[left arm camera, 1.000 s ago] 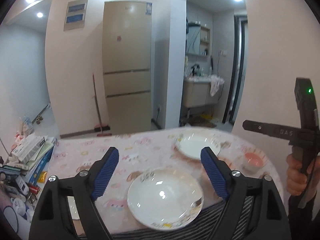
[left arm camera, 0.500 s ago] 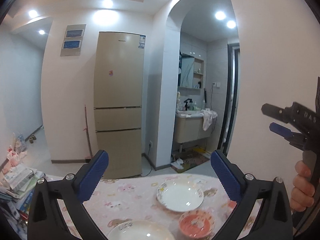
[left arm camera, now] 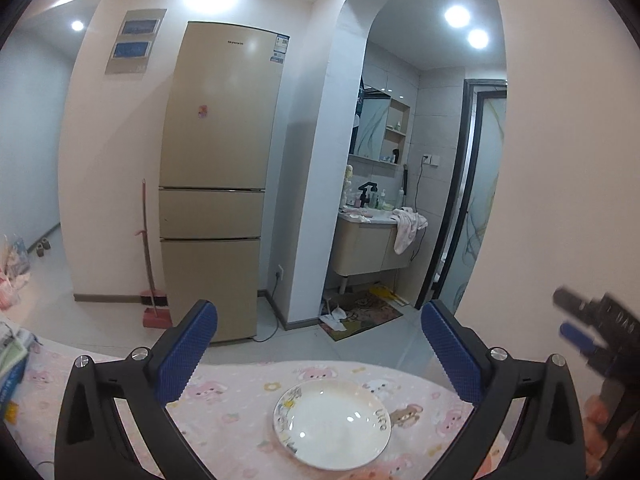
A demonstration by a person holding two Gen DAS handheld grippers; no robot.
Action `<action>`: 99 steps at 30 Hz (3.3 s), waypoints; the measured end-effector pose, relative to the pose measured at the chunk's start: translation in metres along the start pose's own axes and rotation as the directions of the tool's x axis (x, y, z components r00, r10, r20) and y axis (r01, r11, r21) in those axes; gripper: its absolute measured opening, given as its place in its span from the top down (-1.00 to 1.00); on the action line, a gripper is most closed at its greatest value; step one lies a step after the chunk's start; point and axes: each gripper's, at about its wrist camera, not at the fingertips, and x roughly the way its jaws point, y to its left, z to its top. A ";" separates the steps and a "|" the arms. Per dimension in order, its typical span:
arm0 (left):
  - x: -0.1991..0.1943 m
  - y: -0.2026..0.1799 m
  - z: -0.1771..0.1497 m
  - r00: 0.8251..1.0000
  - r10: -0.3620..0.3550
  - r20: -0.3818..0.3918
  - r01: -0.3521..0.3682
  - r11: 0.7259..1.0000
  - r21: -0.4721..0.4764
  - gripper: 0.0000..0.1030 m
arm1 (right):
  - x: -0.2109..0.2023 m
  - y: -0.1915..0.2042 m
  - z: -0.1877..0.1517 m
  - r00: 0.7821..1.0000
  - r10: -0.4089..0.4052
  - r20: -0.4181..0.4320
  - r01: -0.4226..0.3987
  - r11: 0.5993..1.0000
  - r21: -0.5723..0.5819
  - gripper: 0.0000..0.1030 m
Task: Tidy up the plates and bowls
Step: 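Lower both grippers to the rim of the cartoon-rim plate, then grasp the cartoon-rim plate rim with the right gripper while the left gripper grasps the opposite rim, then lift the cartoon-rim plate with both grippers and carry it over the plate stack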
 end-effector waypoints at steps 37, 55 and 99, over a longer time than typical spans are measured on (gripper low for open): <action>0.242 0.107 -0.191 0.699 -0.212 -0.683 -0.024 0.947 -0.319 -0.24 | 0.246 -0.068 -0.141 0.707 -0.199 -0.678 0.156 0.980 -0.125 -0.02; 0.255 0.100 -0.213 0.660 -0.165 -0.733 -0.053 0.963 -0.264 0.80 | 0.261 -0.100 -0.152 0.674 -0.077 -0.734 0.100 0.995 -0.013 0.62; 0.228 0.114 -0.183 0.713 -0.187 -0.675 -0.045 0.949 -0.311 0.77 | 0.265 -0.093 -0.158 0.683 0.108 -0.723 0.005 0.988 0.152 0.88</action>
